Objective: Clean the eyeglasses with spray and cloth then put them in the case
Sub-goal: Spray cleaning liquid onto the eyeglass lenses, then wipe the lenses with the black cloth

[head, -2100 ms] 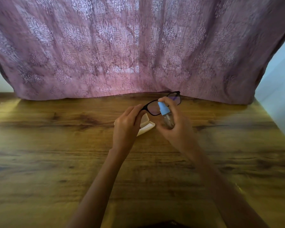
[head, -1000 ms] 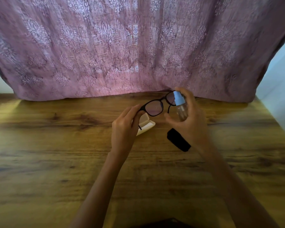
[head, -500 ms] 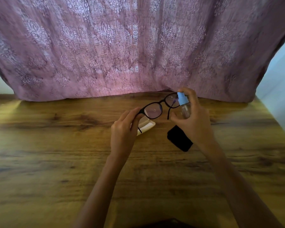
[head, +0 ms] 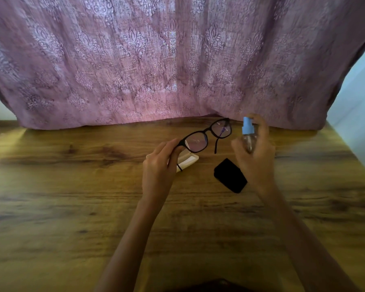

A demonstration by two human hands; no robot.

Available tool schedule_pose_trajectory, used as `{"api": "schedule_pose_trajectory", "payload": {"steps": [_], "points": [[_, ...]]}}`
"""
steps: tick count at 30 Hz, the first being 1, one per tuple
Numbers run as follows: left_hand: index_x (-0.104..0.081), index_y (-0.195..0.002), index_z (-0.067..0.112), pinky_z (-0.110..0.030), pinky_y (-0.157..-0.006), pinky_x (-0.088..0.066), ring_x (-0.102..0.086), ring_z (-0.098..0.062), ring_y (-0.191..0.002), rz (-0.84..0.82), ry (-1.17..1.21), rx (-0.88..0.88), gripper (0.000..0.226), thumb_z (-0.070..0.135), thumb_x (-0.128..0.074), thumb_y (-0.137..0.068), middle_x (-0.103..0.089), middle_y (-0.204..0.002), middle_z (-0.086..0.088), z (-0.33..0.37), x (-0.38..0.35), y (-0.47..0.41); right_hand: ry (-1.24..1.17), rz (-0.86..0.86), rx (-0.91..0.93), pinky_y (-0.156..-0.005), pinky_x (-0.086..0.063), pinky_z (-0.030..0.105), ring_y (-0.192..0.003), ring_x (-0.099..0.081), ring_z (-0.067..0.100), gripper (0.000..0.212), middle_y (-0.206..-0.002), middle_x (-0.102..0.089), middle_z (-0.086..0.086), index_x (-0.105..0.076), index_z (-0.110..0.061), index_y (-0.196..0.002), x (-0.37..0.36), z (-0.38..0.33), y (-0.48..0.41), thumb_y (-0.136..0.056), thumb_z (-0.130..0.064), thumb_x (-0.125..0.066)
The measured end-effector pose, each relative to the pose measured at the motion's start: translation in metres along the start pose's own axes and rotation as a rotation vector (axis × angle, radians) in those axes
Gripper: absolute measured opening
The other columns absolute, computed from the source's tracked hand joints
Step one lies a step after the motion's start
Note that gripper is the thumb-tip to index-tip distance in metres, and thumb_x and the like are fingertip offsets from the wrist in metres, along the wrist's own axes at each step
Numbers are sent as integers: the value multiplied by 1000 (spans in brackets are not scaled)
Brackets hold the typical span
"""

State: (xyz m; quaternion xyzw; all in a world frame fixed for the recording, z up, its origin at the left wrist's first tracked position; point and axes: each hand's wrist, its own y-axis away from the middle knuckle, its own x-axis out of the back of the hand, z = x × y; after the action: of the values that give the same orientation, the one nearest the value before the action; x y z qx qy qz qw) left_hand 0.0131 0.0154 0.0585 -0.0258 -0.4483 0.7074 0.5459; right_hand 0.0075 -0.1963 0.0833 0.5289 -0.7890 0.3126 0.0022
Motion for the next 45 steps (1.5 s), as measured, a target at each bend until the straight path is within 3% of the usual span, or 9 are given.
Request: {"api": "schedule_pose_trajectory", "payload": {"steps": [4, 8, 13, 16, 21, 28, 35, 40, 45], "points": [[-69, -111, 4, -20, -71, -56, -60, 1, -88, -6, 15, 7, 26, 18, -56, -93, -72, -101, -4, 2, -1, 2, 11, -11, -170, -46, -49, 48, -51, -46, 17, 42, -70, -47, -4, -31, -18, -141, 2, 45, -3, -101, -12, -40], [-68, -114, 6, -13, -74, -53, -61, 1, -89, -19, 23, 6, 26, 18, -57, -93, -72, -102, -2, 4, -2, 6, 24, -49, -250, -61, -53, 40, -61, -56, 20, 56, -78, -55, 4, -18, -21, -146, 6, 93, 1, -100, -22, -49], [-68, -115, 8, -4, -80, -47, -60, 1, -94, -30, 1, 20, 26, 15, -60, -92, -71, -105, -2, 1, -6, 13, 173, -56, -307, -64, -47, 37, -71, -58, 17, 21, -78, -55, -2, -48, -8, -101, 5, 118, 11, -94, -23, -62], [-69, -113, 9, -16, -73, -55, -62, -3, -89, -51, 1, 41, 24, 18, -58, -93, -72, -103, -3, -2, -8, 17, 221, -43, -325, -66, -48, 37, -75, -59, 24, 23, -83, -56, 4, -49, -6, -104, 1, 123, 15, -94, -22, -61], [-69, -112, 7, -33, -68, -60, -68, -14, -89, -75, 16, 60, 30, 26, -53, -95, -71, -105, -5, -7, -9, 22, 224, -12, -335, -60, -39, 20, -71, -52, 11, 20, -84, -54, -1, -50, -6, -107, -1, 118, 17, -93, -16, -61], [-70, -109, 4, -31, -71, -60, -70, -15, -87, -76, 17, 60, 29, 24, -55, -93, -72, -103, -7, -5, -10, 23, 205, -3, -385, -61, -37, 20, -71, -51, 5, 20, -80, -51, -9, -46, -12, -100, 1, 118, 20, -91, -16, -64], [-71, -107, 3, -29, -69, -60, -69, -14, -84, -72, 13, 62, 25, 20, -59, -91, -72, -101, -7, -7, -10, 26, 203, 43, -595, -68, -40, 17, -97, -56, 12, 53, -112, -60, 0, -53, -11, -125, 6, 118, 41, -80, -22, -78], [-70, -107, 2, -31, -69, -61, -70, -15, -85, -70, 26, 56, 25, 18, -60, -91, -72, -102, -8, -9, -11, 26, 407, -38, -598, -85, -50, 40, -103, -55, 25, 32, -106, -59, 6, -68, -15, -96, 11, 128, 60, -74, -34, -81], [-69, -108, 4, -33, -67, -61, -70, -15, -85, -77, 21, 62, 26, 20, -59, -92, -72, -102, -7, -10, -11, 28, 282, -159, -652, -66, -47, 23, -83, -61, 16, 13, -83, -63, -1, -67, -9, -86, 8, 100, 54, -79, -16, -76]]}}
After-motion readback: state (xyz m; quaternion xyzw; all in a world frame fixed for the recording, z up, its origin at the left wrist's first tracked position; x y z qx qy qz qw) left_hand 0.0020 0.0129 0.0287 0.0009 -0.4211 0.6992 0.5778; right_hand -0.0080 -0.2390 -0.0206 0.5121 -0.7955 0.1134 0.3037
